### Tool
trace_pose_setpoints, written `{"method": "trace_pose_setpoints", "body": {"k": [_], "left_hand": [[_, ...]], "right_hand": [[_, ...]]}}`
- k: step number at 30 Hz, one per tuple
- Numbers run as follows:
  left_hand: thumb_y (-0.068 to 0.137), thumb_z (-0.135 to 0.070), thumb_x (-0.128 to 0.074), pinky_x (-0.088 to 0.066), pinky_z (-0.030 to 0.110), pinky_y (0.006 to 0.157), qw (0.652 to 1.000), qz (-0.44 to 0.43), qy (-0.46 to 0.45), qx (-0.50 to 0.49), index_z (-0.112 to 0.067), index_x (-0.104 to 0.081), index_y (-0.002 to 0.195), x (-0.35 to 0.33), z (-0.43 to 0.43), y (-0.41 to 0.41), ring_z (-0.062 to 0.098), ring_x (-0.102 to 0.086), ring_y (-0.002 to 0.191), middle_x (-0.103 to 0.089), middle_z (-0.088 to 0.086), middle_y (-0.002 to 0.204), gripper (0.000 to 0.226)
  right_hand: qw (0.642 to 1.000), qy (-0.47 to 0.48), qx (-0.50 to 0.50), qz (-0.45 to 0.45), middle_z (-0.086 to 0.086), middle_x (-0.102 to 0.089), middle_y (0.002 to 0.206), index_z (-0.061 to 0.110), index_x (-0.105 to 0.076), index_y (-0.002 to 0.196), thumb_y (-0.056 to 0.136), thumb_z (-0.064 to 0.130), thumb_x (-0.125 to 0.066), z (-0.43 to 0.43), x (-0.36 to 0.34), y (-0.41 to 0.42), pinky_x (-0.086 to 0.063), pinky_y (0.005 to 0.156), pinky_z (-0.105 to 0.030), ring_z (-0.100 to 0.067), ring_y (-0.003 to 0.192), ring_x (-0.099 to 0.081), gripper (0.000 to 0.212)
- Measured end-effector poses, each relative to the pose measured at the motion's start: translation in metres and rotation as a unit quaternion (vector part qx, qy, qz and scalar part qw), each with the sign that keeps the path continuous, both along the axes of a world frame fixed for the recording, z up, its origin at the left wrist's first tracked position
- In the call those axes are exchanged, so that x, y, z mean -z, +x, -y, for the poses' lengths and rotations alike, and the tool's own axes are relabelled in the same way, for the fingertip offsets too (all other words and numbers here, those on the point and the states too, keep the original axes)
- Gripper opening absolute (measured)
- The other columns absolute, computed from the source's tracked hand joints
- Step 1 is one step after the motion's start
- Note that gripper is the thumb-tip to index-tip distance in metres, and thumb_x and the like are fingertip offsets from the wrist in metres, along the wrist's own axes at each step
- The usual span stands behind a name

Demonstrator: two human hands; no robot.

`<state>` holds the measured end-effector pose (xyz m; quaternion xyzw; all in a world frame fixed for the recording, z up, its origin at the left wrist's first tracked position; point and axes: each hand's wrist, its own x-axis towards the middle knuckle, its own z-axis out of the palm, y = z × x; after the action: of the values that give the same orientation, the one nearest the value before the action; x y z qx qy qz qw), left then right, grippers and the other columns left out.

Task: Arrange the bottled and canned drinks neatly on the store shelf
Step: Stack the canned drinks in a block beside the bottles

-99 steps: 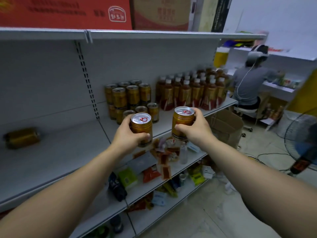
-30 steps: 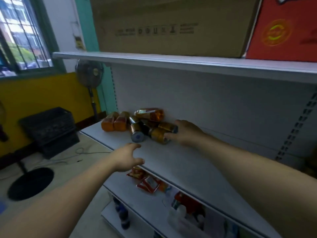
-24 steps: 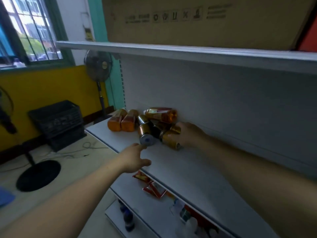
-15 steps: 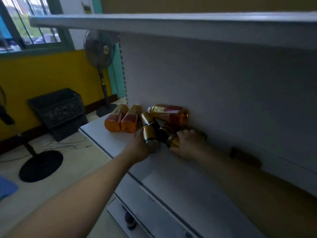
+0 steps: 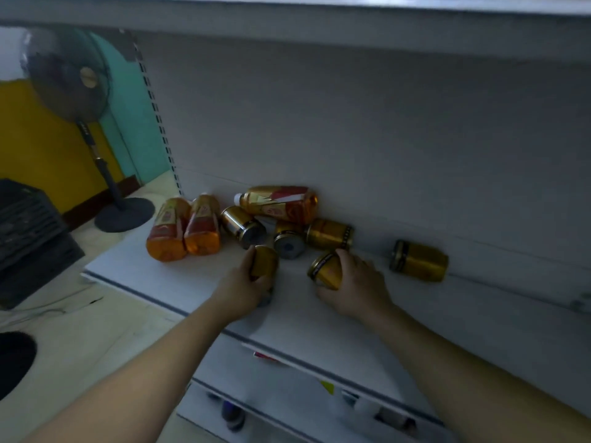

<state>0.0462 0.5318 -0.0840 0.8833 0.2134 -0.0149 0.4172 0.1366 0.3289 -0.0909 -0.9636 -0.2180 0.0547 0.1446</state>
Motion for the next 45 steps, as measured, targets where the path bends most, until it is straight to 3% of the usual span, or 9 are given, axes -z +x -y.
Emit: {"method": "trace_pose_setpoints", "body": {"k": [8,14,18,21,25,30,33,41,45], "left_hand": [[0.091,-0.038,-0.055,-0.029,0.022,0.092,0.986,0.109,-0.029,0.124,-0.029,-0.011,0.15,0.022,0.019,-0.031,0.023,-0.042,0.127,-0.033,0.006,0.149,0.074],[0.092,-0.018,-0.058,-0.022,0.019,0.101,0.967,0.174,-0.058,0.179,-0.023,0.0,0.15,0.029,0.047,-0.038,0.013,-0.029,0.135,-0.014,0.003,0.155,0.082],[0.082,-0.014,-0.071,-0.032,0.023,0.098,0.963,0.111,-0.127,0.21,-0.03,0.013,0.149,0.033,0.061,-0.033,0.011,-0.044,0.123,-0.039,-0.003,0.141,0.108],[0.067,-0.018,-0.081,-0.041,0.031,0.094,0.97,0.073,-0.095,0.213,-0.029,-0.007,0.146,0.038,0.072,-0.03,0.019,-0.056,0.111,-0.054,-0.003,0.121,0.108],[0.054,-0.035,-0.086,-0.045,0.042,0.099,0.976,0.058,-0.09,0.191,-0.027,-0.038,0.121,0.037,0.086,-0.025,0.019,-0.06,0.105,-0.063,-0.004,0.114,0.084],[0.065,-0.02,-0.085,-0.043,0.038,0.097,0.975,0.114,-0.118,0.15,-0.024,-0.029,0.137,0.028,0.112,-0.032,0.017,-0.054,0.107,-0.054,-0.006,0.118,0.092],[0.067,-0.022,-0.084,-0.044,0.037,0.095,0.976,0.12,-0.108,0.149,-0.028,-0.03,0.136,0.026,0.126,-0.043,0.018,-0.055,0.107,-0.054,-0.007,0.116,0.088],[0.065,-0.019,-0.084,-0.047,0.031,0.086,0.97,0.105,-0.147,0.161,-0.033,-0.038,0.123,0.016,0.209,-0.057,0.015,-0.06,0.101,-0.061,-0.007,0.111,0.075],[0.073,-0.013,-0.078,-0.048,0.02,0.072,0.947,0.11,-0.245,0.177,-0.028,-0.043,0.127,0.004,0.281,-0.057,0.005,-0.061,0.092,-0.062,-0.009,0.105,0.066]], "right_hand": [[0.985,0.133,0.103,-0.026,-0.007,-0.028,0.135,0.035,-0.017,0.147,0.079,0.054,-0.067,0.032,0.003,-0.06,-0.044,0.092,-0.035,-0.03,0.114,-0.047,0.087],[0.986,0.058,0.131,-0.086,-0.005,-0.034,0.137,0.029,-0.027,0.142,0.077,0.048,-0.073,0.071,-0.028,-0.079,-0.046,0.064,-0.024,-0.026,0.108,-0.051,0.082],[0.983,-0.047,0.14,-0.111,-0.005,-0.035,0.132,0.032,-0.04,0.14,0.079,0.055,-0.065,0.104,-0.052,-0.09,-0.048,0.072,-0.028,-0.027,0.106,-0.049,0.07],[0.973,-0.176,0.106,-0.103,-0.008,-0.036,0.134,0.03,-0.045,0.136,0.081,0.047,-0.064,0.122,-0.071,-0.093,-0.047,0.074,-0.031,-0.026,0.096,-0.05,0.061],[0.965,-0.236,0.083,-0.077,-0.008,-0.039,0.143,0.028,-0.014,0.153,0.073,0.042,-0.076,0.13,-0.075,-0.082,-0.046,0.081,-0.031,-0.028,0.12,-0.049,0.102],[0.983,0.083,0.161,-0.013,-0.007,-0.027,0.151,0.027,-0.006,0.153,0.073,0.04,-0.08,0.146,-0.043,-0.095,-0.04,0.097,-0.032,-0.027,0.13,-0.041,0.11],[0.904,0.348,0.248,-0.035,0.0,-0.043,0.139,0.03,-0.022,0.148,0.072,0.029,-0.083,0.154,-0.009,-0.12,-0.041,0.101,-0.032,-0.02,0.125,-0.047,0.098],[0.837,0.442,0.31,-0.087,0.013,-0.052,0.105,0.029,-0.037,0.125,0.068,0.016,-0.083,0.216,-0.003,-0.149,-0.043,0.083,-0.026,-0.012,0.1,-0.053,0.075],[0.719,0.587,0.369,-0.051,0.003,-0.064,0.104,0.019,-0.053,0.116,0.076,0.013,-0.079,0.27,-0.006,-0.167,-0.049,0.071,-0.025,-0.013,0.091,-0.062,0.048]]}}
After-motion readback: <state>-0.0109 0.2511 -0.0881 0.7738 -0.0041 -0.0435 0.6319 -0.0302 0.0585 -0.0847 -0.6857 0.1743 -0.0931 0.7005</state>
